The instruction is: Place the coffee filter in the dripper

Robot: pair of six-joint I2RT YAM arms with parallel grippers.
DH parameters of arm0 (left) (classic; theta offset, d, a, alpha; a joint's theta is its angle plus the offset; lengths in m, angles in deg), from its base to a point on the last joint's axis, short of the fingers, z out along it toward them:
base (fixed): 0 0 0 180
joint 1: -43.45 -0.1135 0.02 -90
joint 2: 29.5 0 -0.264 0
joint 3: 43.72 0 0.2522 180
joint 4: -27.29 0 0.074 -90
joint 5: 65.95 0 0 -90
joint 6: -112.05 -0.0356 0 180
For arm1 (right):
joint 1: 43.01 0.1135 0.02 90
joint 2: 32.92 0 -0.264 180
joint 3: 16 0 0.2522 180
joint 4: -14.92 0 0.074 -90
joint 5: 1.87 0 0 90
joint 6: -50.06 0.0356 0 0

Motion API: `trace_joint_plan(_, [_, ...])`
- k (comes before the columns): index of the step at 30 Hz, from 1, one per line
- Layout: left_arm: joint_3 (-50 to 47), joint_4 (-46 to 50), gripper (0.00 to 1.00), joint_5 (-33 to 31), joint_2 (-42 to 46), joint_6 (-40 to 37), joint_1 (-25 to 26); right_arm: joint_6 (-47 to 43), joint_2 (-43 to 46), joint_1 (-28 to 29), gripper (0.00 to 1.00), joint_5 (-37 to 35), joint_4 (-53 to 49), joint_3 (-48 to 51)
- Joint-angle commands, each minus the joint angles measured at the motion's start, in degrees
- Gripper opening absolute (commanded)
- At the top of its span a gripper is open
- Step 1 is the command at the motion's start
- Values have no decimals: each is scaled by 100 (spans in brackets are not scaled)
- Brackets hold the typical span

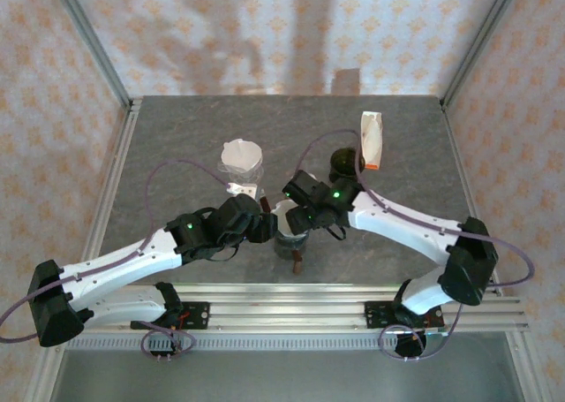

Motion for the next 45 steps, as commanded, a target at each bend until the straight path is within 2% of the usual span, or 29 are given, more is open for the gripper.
trace_joint_plan(1, [-70, 51, 62, -70, -18, 67, -52, 165, 615, 34, 80, -405, -123, -141])
trace_joint_plan(8, [-15, 47, 63, -97, 21, 75, -52, 411, 1400, 32, 80, -614, 95, 207])
trace_joint_plan(13, [28, 33, 71, -135, 219, 110, -52, 543, 1870, 34, 80, -736, 232, 499])
trace_joint_plan(22, [108, -39, 76, -37, 586, 240, -56, 719, 2387, 34, 80, -926, 333, 867])
trace_joint_plan(26, [126, 58, 81, -149, 870, 255, -52, 739, 2778, 27, 80, -892, 618, 1231])
trace_joint_plan(29, [48, 119, 89, -314, 1156, 258, -50, 810, 2996, 26, 85, -867, 752, 1528])
trace_joint_plan(30, [-5, 136, 94, -388, 1273, 266, -52, 911, 3046, 24, 98, -955, 711, 1605])
trace_joint_plan(31, [-65, 158, 100, -449, 1385, 277, -48, 1062, 3093, 25, 99, -1102, 665, 1688])
trace_joint_plan(33, [-207, 204, 100, -540, 1591, 299, -52, 1219, 3215, 16, 99, -1197, 701, 1921])
trace_joint_plan(37, [-629, 217, 100, -741, 1994, 474, -52, 1222, 3528, 15, 100, -881, 1065, 2500])
trace_joint_plan(40, [-965, 192, 100, -859, 2276, 672, -52, 1112, 3803, 9, 95, -630, 1371, 2886])
trace_joint_plan(45, [-1511, 289, 93, -1063, 2660, 1100, -52, 917, 4107, -8, 92, -341, 1299, 3248])
